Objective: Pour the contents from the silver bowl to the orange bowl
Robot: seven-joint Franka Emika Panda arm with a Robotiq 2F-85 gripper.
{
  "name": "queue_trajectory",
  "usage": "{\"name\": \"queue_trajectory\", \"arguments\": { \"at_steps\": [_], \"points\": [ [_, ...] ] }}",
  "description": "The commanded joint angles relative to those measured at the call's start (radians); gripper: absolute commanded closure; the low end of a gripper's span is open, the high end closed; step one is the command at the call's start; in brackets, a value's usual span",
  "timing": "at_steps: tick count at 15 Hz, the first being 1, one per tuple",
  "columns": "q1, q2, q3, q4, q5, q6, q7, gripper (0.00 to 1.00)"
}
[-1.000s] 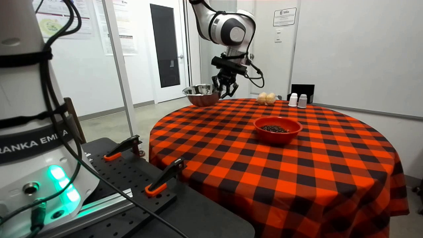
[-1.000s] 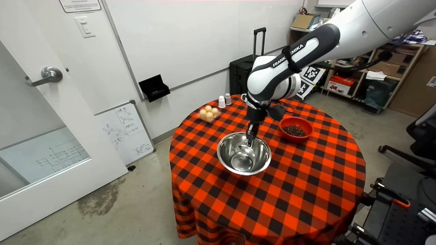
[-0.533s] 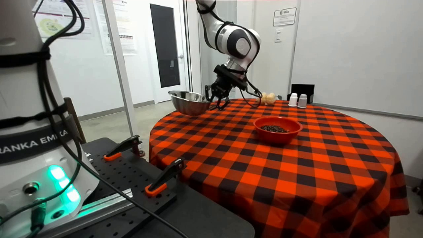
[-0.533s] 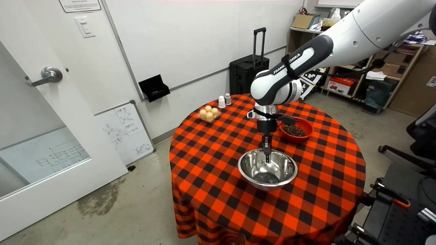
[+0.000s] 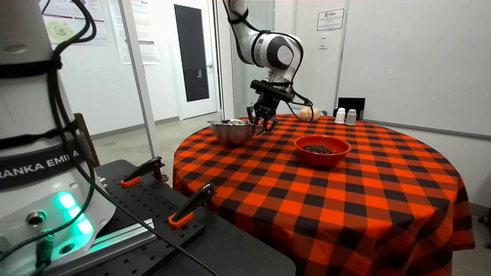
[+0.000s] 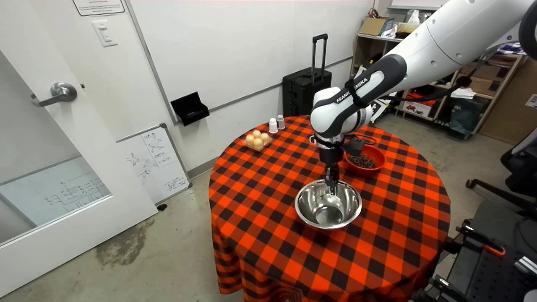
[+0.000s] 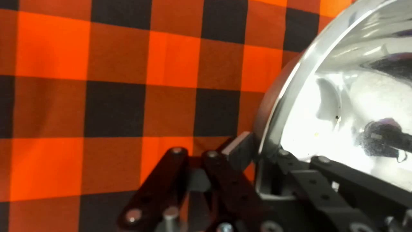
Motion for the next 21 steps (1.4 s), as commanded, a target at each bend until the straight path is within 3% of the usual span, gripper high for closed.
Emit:
{"name": "queue_trajectory", "arguments": {
  "at_steps": [1,4,5,7,15,21],
  "points": [
    [0.020,-0.004,-0.024,0.001,-0.016,0.068,0.117,0.98],
    [0.016,-0.005,-0.028,0.002,-0.011,0.090,0.164,0.98],
    [0.011,-0.006,-0.026,0.003,-0.006,0.083,0.171,0.68],
    [0.006,-0.010,-0.030,0.001,-0.004,0.088,0.189,0.60],
    [-0.001,-0.131,-0.083,-0.063,-0.037,0.154,0.235,0.03],
    [-0.002,-0.345,-0.112,-0.175,-0.080,0.066,0.235,0.00]
  ]
}}
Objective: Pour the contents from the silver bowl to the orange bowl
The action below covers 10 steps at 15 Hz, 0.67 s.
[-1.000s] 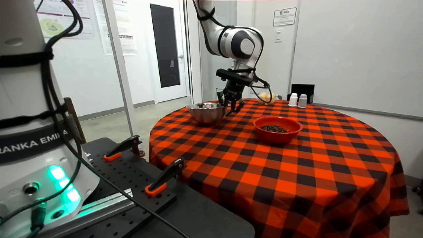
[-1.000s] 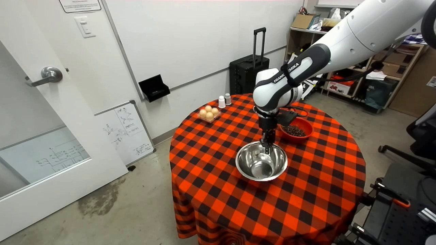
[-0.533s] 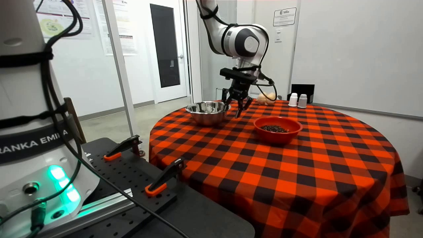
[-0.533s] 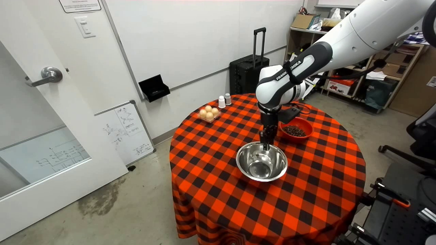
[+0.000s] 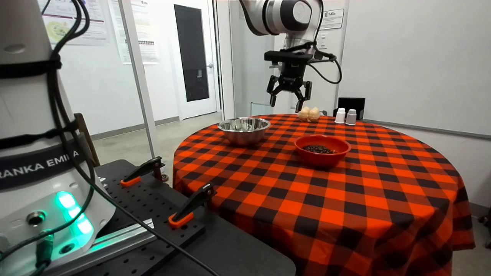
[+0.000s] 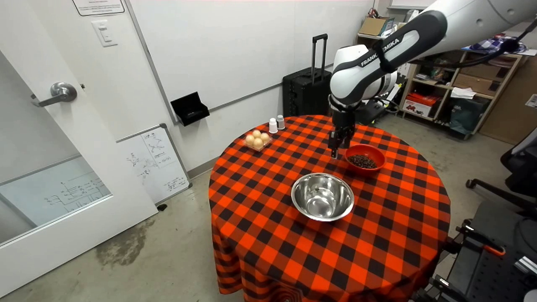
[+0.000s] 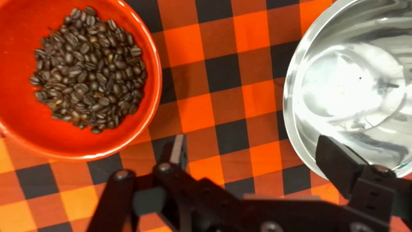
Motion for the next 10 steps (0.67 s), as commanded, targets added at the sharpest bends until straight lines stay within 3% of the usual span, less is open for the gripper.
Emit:
{"name": "queue_trajectory", "arguments": {
  "at_steps": [1,10],
  "points": [
    [0.005,-0.172,-0.004,-0.126,-0.022,-0.045,0.001,0.00],
    [-0.009,-0.493,-0.072,-0.326,-0.023,-0.023,-0.007,0.00]
  ]
}}
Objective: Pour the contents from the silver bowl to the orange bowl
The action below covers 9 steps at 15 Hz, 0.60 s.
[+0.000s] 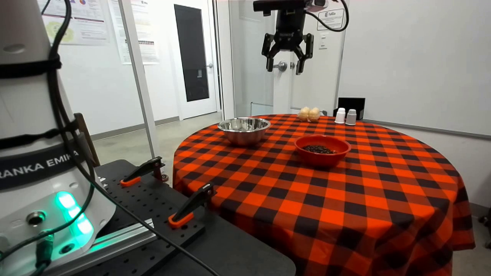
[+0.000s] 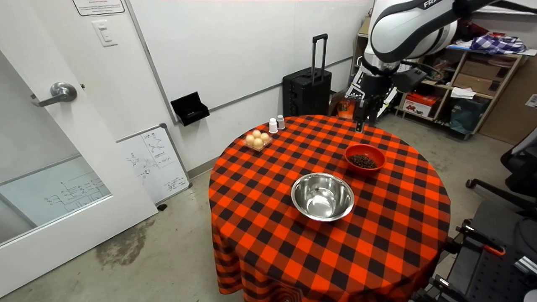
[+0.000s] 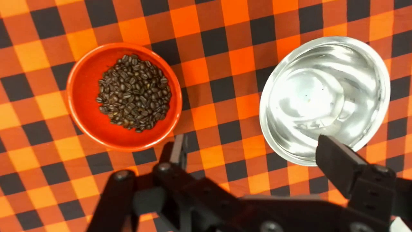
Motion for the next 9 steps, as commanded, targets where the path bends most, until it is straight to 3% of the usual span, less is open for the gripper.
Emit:
{"name": "queue_trajectory", "arguments": {
  "at_steps": [1,3,4,9],
  "points": [
    [-0.010,-0.158,-0.035,-0.115,0.008,0.025,-0.018,0.00],
    [-0.016,-0.223,-0.057,-0.147,0.044,0.007,-0.060,0.00],
    [-0.002,-0.136,-0.053,-0.078,0.012,0.002,-0.017,0.00],
    [-0.002,-0.212,-0.070,-0.132,0.020,0.001,-0.036,0.00]
  ]
}}
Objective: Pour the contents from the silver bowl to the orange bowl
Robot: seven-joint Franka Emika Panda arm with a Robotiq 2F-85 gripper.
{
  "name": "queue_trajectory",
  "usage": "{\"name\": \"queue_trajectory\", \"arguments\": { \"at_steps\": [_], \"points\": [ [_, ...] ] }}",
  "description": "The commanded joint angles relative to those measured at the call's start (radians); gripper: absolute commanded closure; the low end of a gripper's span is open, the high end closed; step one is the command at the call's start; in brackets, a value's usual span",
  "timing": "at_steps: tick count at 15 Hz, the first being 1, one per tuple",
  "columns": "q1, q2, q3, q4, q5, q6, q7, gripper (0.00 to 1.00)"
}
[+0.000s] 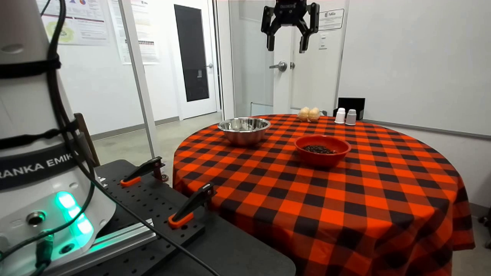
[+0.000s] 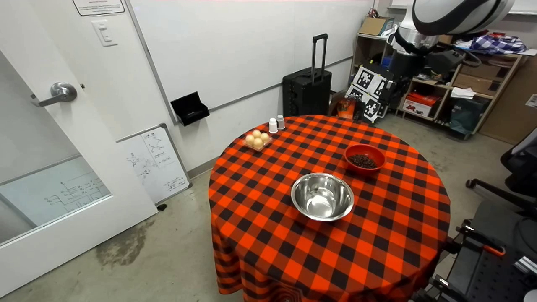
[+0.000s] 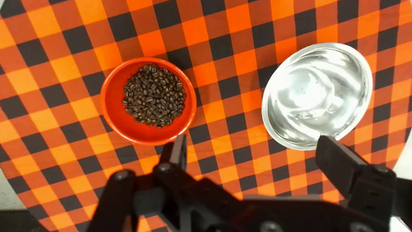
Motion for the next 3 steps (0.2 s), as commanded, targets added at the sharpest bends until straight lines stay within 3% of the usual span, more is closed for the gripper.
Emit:
{"name": "queue_trajectory", "arguments": {
  "at_steps": [1,3],
  "points": [
    [0.016,0.000,-0.015,0.000,-0.002,-0.002,0.002,0.00],
    [0.016,0.000,-0.015,-0.002,-0.002,-0.002,0.002,0.00]
  ]
}}
